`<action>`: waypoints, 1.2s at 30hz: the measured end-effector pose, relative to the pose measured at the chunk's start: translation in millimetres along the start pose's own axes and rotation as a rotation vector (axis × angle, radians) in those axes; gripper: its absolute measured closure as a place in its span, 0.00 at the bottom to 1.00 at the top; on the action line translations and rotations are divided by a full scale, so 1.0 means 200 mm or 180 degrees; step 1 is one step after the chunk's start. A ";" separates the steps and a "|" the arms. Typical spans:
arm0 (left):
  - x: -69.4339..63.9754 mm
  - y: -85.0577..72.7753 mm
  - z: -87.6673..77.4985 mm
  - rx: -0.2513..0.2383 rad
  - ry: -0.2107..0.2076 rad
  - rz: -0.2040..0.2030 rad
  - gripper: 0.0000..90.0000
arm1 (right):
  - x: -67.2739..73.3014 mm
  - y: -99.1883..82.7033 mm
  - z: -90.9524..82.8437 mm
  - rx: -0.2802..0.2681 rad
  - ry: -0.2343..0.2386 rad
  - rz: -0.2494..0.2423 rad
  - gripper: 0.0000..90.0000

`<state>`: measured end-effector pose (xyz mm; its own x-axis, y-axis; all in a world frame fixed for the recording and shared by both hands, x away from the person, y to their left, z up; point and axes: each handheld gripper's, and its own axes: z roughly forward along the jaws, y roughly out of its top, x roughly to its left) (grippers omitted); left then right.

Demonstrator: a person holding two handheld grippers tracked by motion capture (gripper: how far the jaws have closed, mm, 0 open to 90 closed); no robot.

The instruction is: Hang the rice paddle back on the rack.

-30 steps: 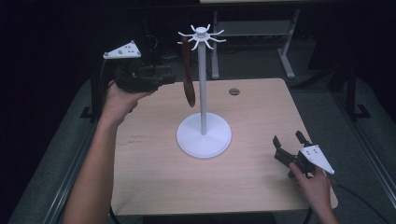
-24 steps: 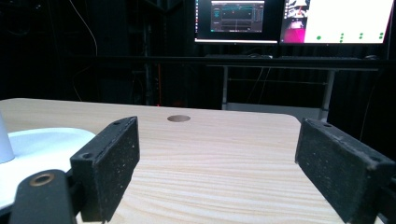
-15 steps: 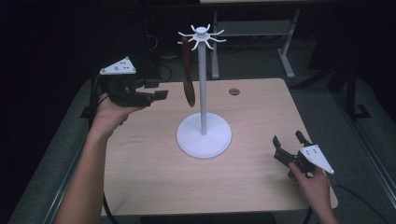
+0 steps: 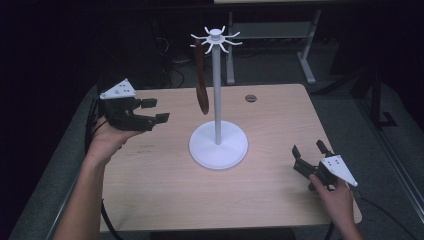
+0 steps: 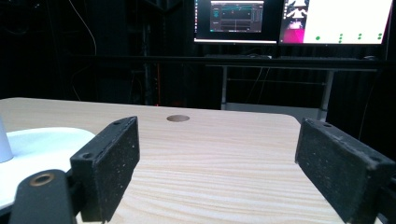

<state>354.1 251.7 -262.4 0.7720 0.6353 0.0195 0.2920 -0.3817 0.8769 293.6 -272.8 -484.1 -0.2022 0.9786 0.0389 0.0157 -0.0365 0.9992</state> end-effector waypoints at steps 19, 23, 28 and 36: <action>-0.02 -0.33 0.01 0.0183 0.0161 -0.0157 0.23 | 0.00 0.00 0.00 0.0001 0.0000 -0.0005 0.15; -0.02 -0.39 0.02 0.0200 0.0179 -0.0202 0.21 | 0.00 0.00 0.00 0.0009 -0.0001 0.0006 0.15; -0.04 -0.48 0.02 0.0271 0.0207 -0.0228 0.18 | 0.00 0.00 0.00 0.0009 -0.0001 0.0007 0.15; -0.06 -0.60 0.03 0.0322 0.0257 -0.0306 0.17 | 0.00 0.00 0.00 0.0008 -0.0003 0.0007 0.15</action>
<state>314.0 285.9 -371.8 0.6910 0.7225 -0.0202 0.4209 -0.3795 0.8239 293.3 -272.9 -484.0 -0.2014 0.9787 0.0411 0.0185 -0.0382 0.9991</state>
